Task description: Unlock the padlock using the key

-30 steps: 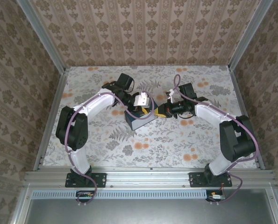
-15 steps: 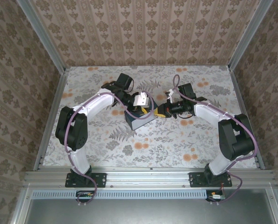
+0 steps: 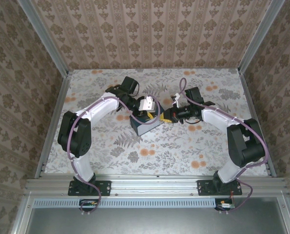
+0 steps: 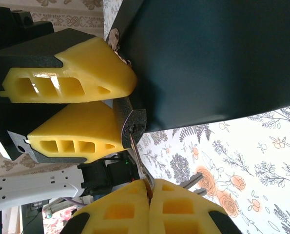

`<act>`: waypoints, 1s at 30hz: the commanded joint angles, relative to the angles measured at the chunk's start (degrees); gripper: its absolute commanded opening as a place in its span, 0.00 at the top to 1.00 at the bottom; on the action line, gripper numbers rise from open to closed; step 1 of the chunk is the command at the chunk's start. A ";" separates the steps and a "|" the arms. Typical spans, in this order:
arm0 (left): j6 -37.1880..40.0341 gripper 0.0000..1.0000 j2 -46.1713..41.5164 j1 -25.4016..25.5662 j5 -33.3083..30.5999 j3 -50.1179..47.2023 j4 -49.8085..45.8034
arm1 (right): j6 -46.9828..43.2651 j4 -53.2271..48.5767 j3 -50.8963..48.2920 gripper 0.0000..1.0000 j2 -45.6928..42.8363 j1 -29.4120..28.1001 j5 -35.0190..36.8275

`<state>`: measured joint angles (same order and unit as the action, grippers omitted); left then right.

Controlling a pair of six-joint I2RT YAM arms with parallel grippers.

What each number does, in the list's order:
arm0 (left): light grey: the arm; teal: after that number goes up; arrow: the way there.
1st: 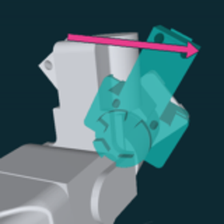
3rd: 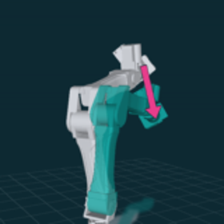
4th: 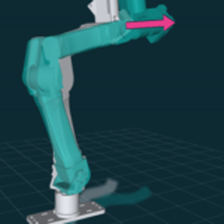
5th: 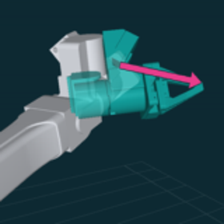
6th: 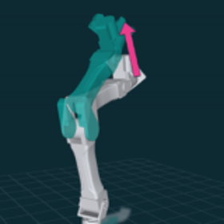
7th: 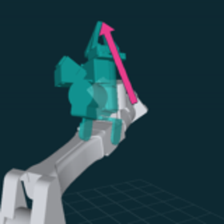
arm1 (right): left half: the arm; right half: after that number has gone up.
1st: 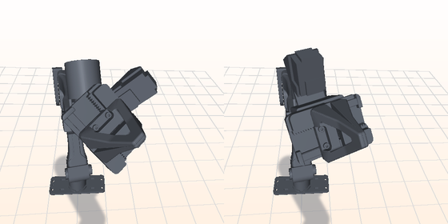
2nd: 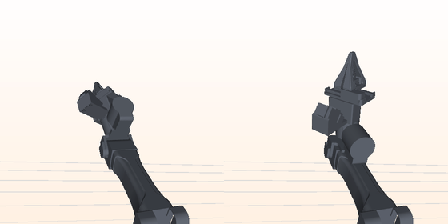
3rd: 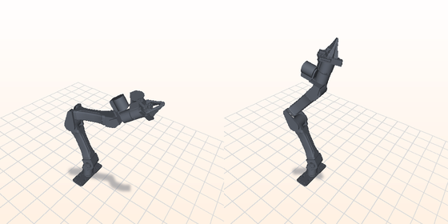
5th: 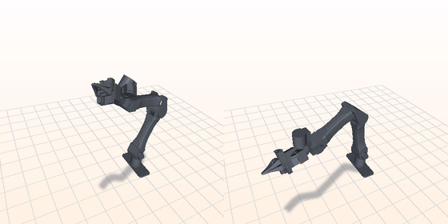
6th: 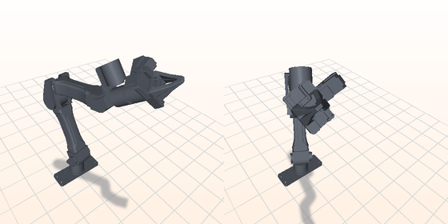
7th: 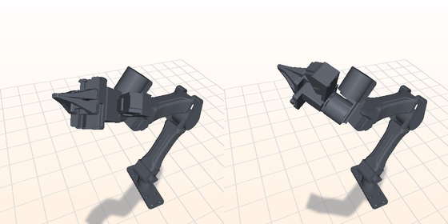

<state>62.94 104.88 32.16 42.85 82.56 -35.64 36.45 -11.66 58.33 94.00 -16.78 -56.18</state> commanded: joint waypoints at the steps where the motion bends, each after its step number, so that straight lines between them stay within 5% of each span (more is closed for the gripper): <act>1: -0.10 0.82 -2.29 0.01 2.34 -0.74 -0.02 | 0.23 1.99 0.58 1.00 0.77 -0.87 -2.88; 30: -1.36 0.81 -4.48 -0.63 3.80 -4.21 3.99 | 3.58 7.15 -0.58 1.00 3.13 -0.70 -6.49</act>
<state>62.52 102.56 31.40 42.59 79.24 -32.80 40.75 -5.98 57.14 96.16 -16.82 -60.73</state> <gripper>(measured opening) 0.259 0.040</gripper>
